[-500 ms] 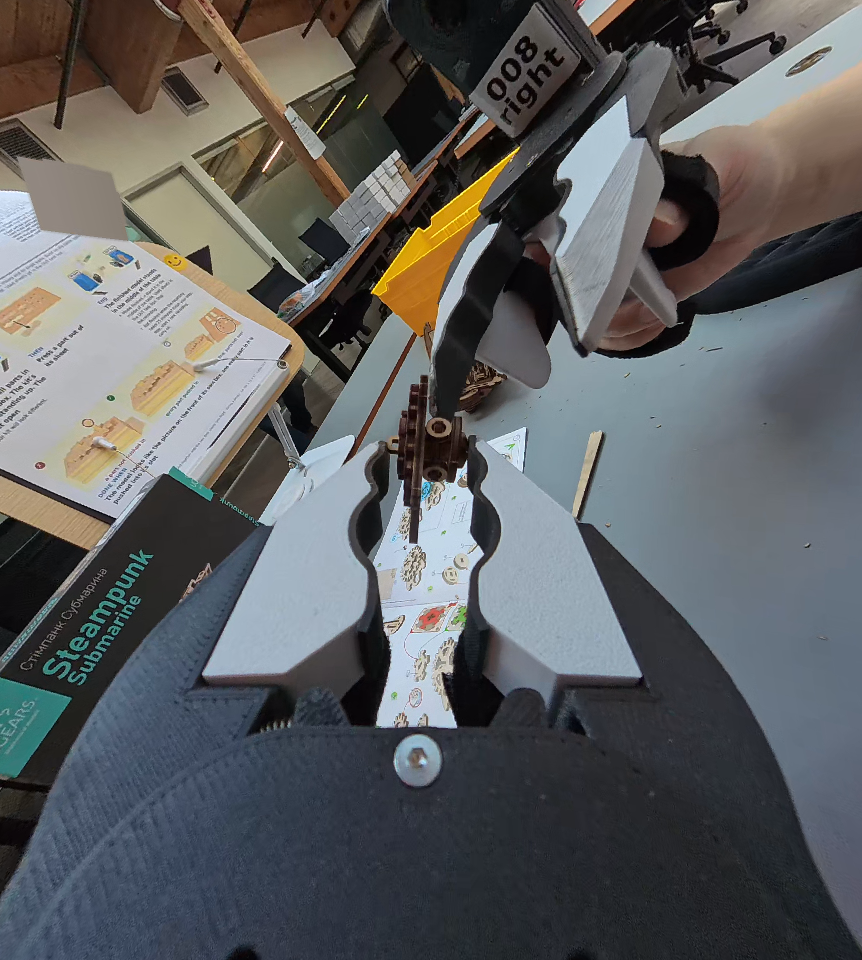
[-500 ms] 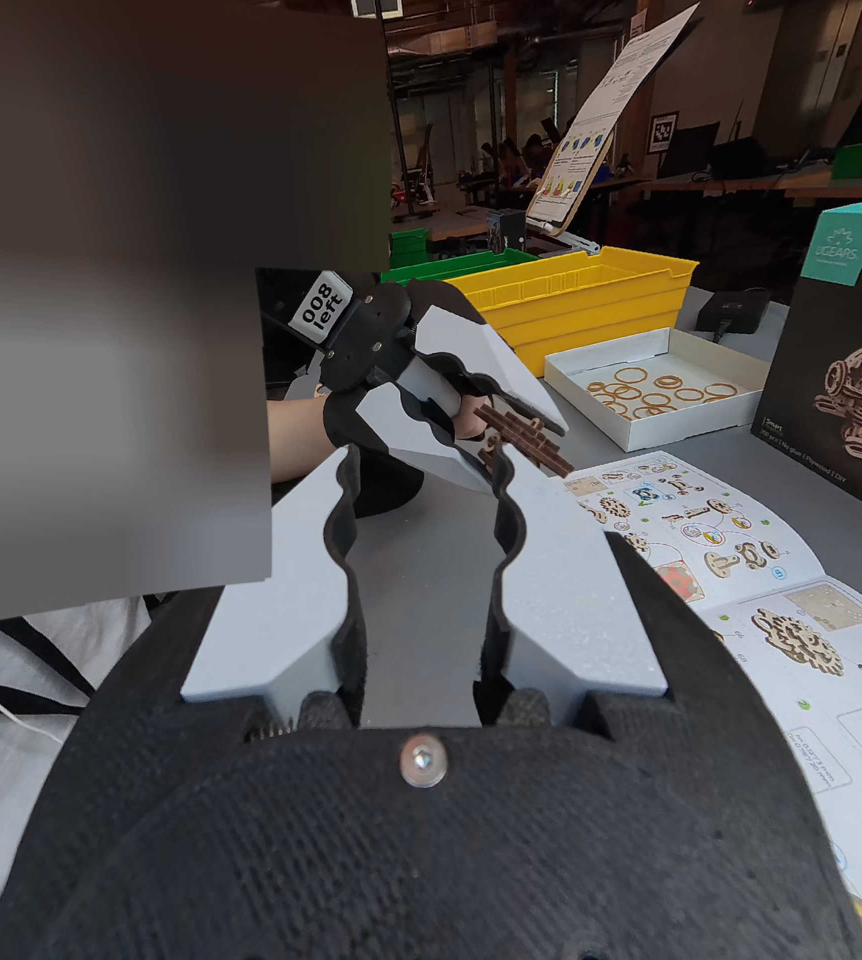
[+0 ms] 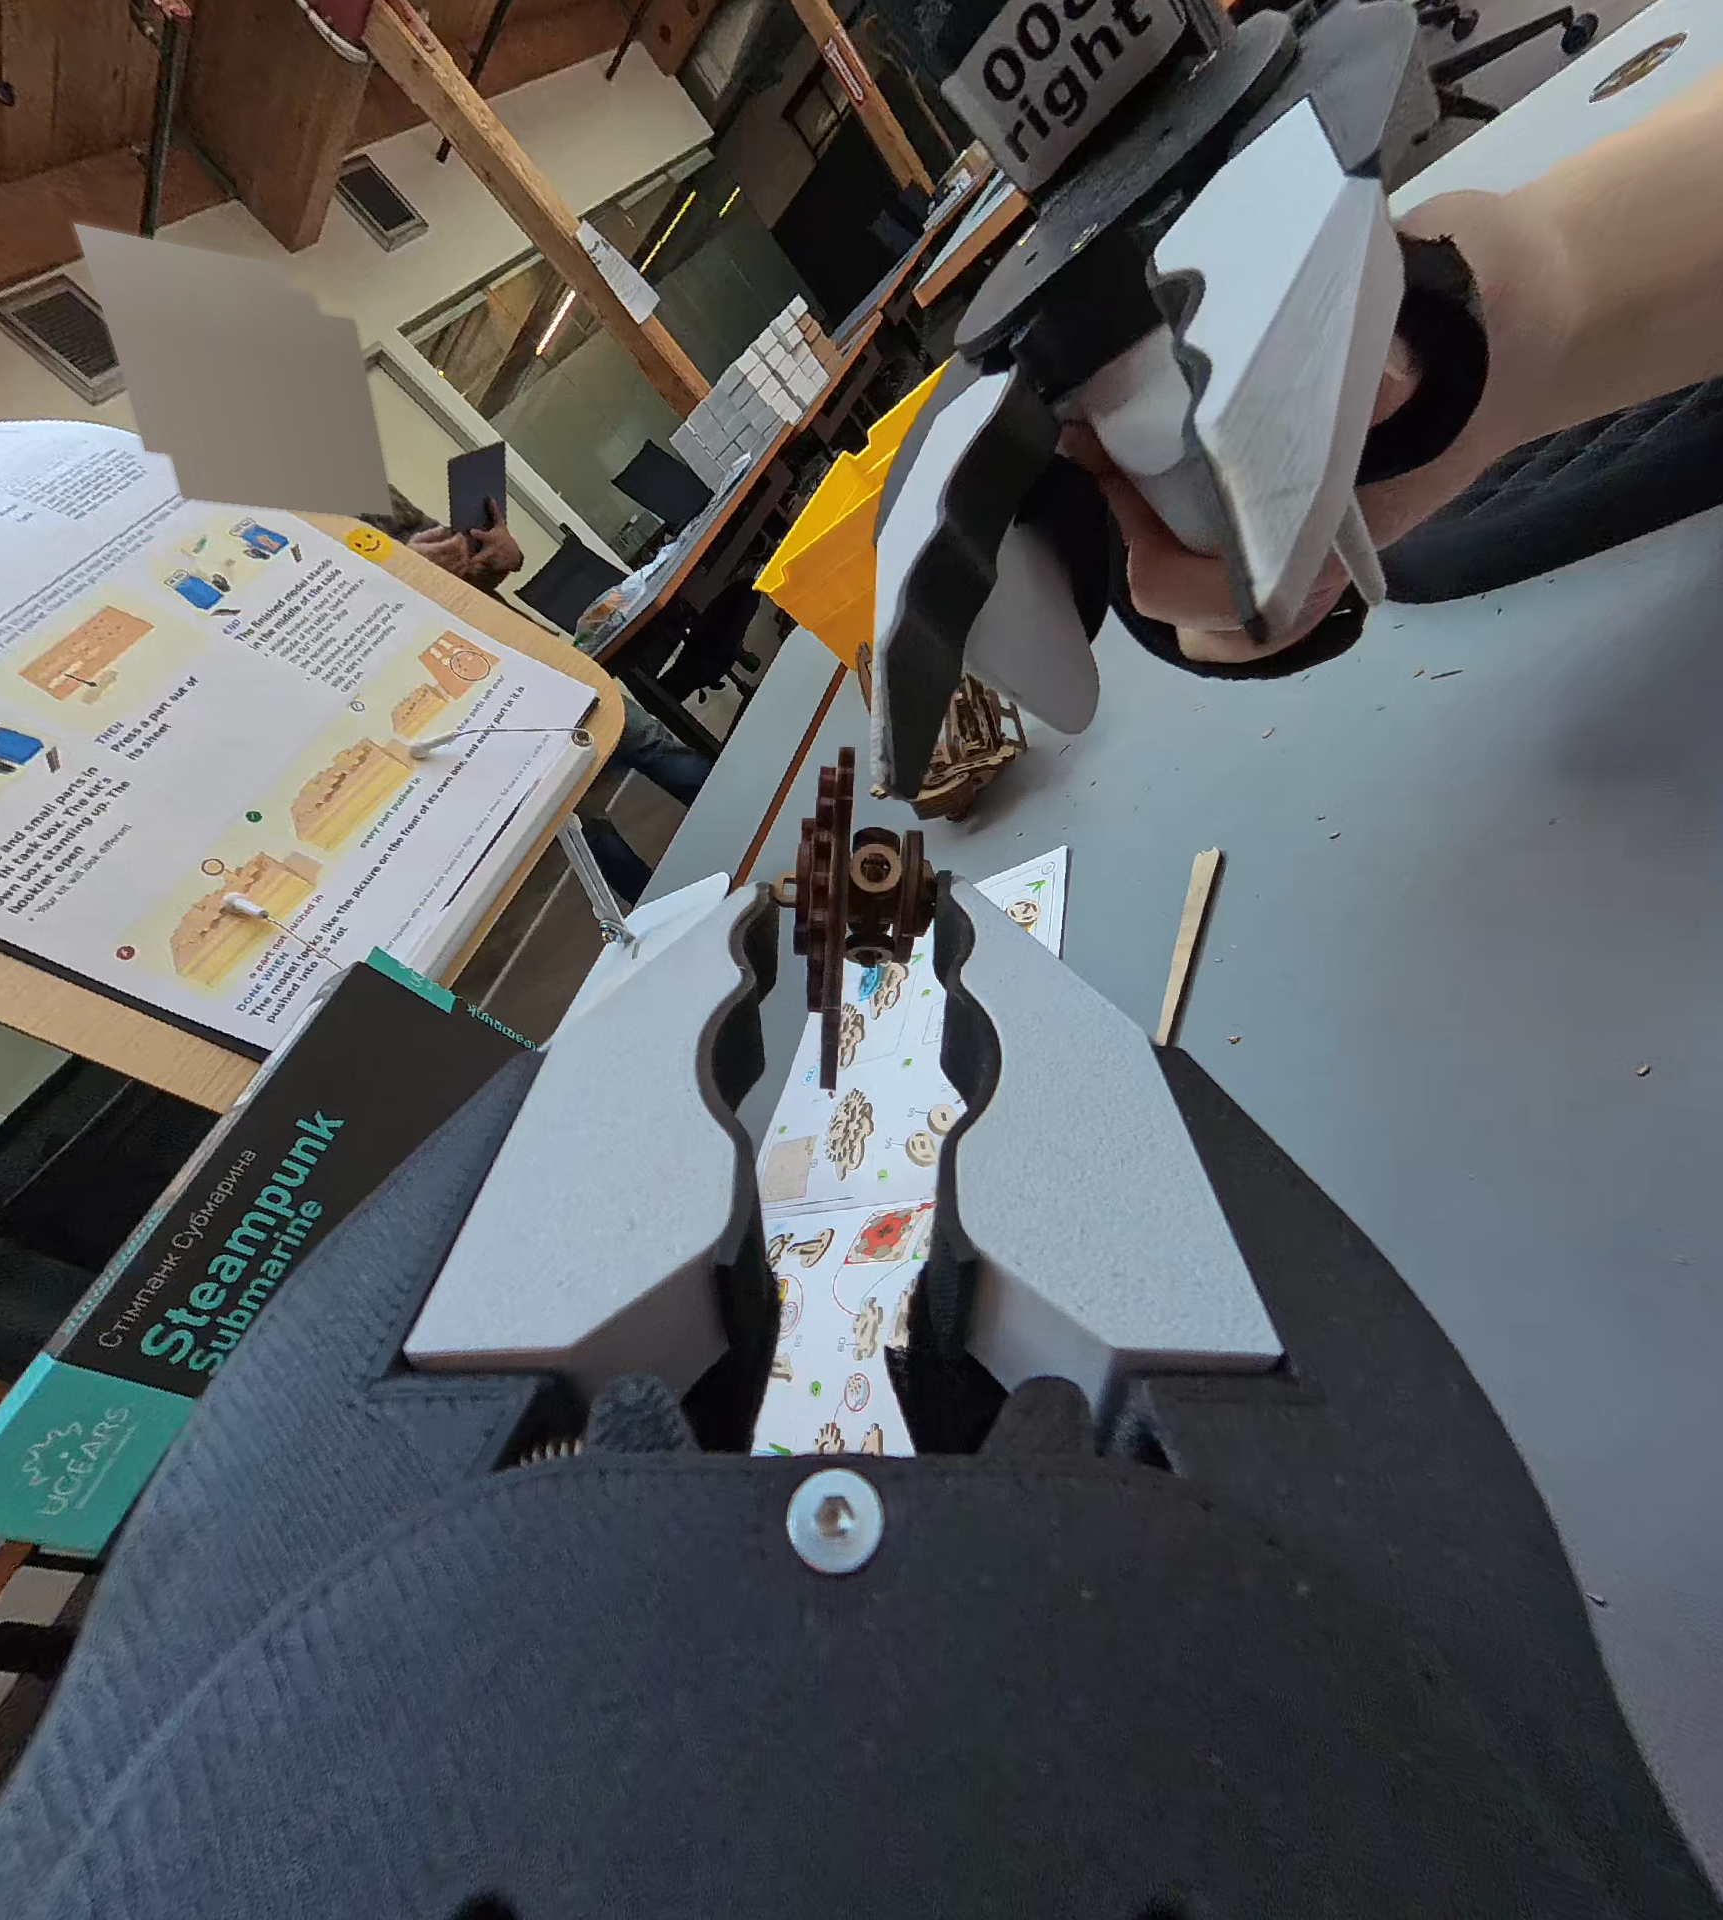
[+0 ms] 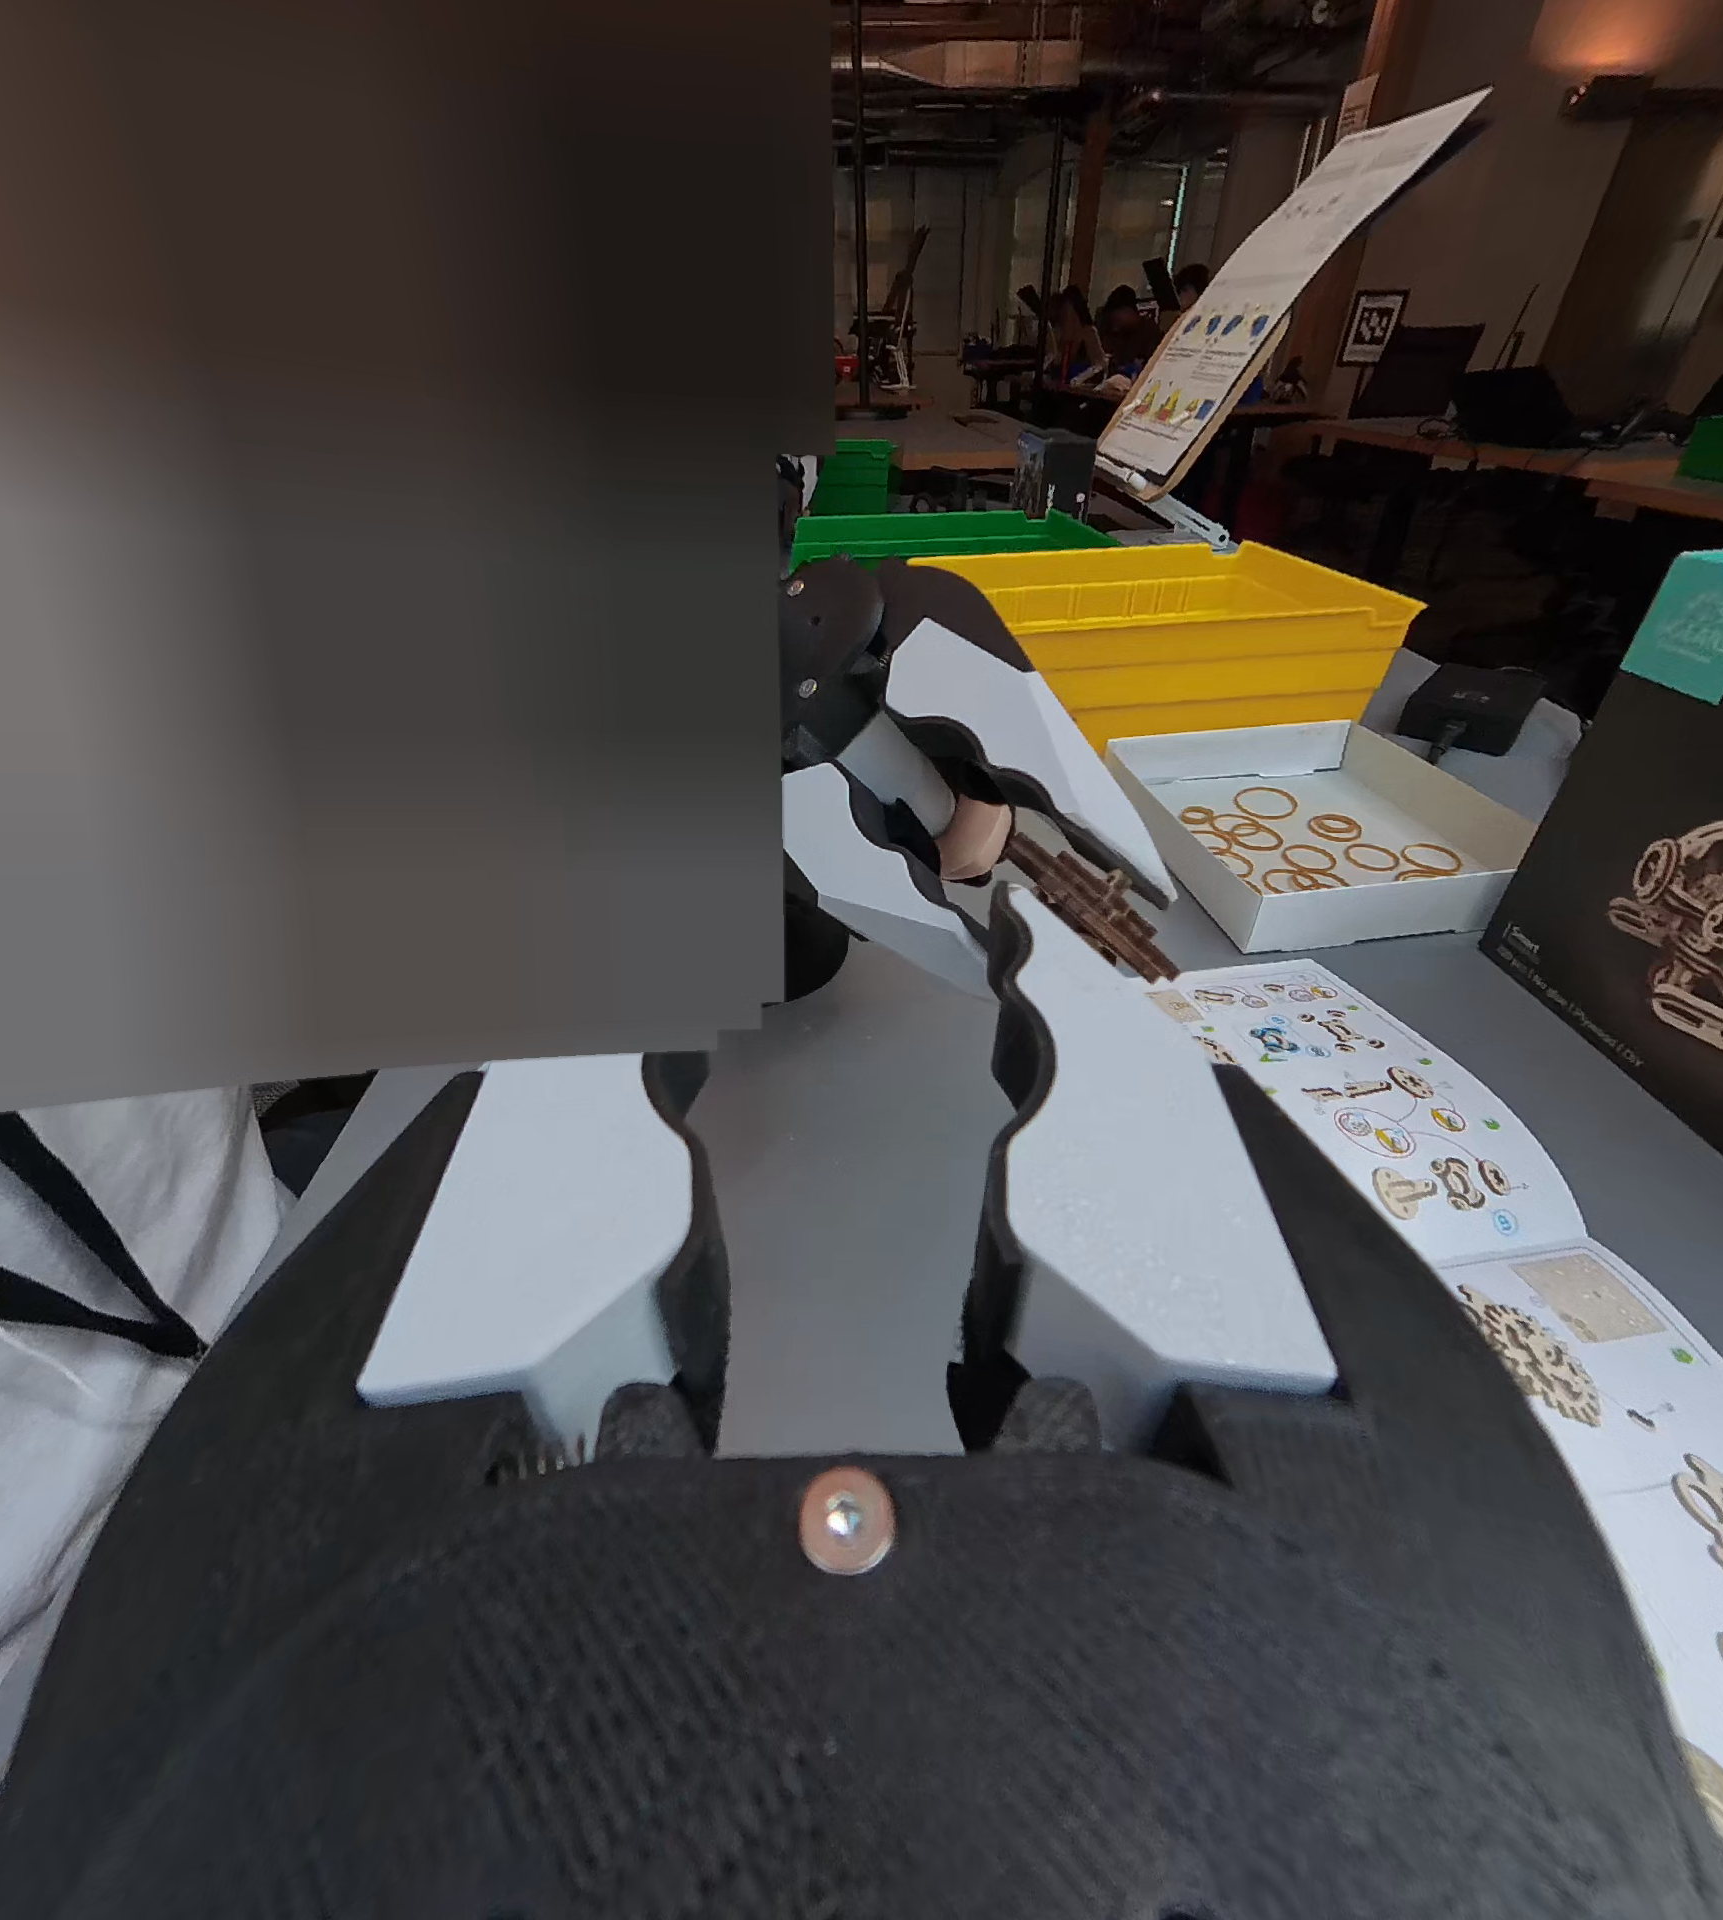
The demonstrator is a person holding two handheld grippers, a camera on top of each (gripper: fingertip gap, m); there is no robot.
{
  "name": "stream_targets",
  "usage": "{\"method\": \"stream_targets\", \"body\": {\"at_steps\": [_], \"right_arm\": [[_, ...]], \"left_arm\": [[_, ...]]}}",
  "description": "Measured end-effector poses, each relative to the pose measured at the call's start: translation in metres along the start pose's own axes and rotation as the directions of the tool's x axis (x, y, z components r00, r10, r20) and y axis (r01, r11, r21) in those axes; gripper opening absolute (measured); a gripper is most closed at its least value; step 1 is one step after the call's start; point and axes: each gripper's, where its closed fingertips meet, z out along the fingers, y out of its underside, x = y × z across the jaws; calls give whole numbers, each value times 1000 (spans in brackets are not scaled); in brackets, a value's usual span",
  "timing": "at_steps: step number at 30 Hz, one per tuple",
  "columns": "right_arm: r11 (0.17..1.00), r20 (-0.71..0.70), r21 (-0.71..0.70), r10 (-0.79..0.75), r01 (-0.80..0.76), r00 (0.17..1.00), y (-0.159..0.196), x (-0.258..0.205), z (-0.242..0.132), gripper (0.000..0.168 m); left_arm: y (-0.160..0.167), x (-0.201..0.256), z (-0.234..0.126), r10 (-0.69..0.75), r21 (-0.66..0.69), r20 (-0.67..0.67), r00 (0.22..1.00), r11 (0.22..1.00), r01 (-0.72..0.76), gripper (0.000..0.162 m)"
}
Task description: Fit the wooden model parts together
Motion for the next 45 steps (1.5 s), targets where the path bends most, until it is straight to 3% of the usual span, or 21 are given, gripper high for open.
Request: {"method": "stream_targets", "body": {"at_steps": [1, 4, 6, 11, 16, 34, 45], "right_arm": [[1000, 20, 15, -6, 6, 1000, -4, -1, -5, 50], [997, 2, 55, -52, 52, 999, -14, 7, -20, 49], [984, -43, -12, -179, 179, 983, -5, 13, -24, 50], [818, -79, -259, -548, 514, 833, 26, 15, -17, 44], [705, -39, -350, -669, 617, 742, 41, 11, -10, 39], [777, -156, -284, -615, 561, 773, 23, 18, -14, 26], [738, -165, -294, -665, 607, 729, 23, 19, -13, 27]], "left_arm": [[-1, 1, 0, 32, 7, 5, 999, 999, -32, 28], [2, 12, 2, 78, -11, -37, 996, 997, -78, 28], [-3, 18, 2, 72, 15, -70, 995, 997, -71, 27], [-8, 30, 1, 67, 41, -140, 988, 997, -62, 28], [-9, 44, 3, 10, 42, -229, 973, 999, -1, 28], [-23, 29, 0, -180, 73, -245, 953, 976, 203, 26], [-22, 28, 0, -111, 86, -209, 972, 988, 132, 26]]}}
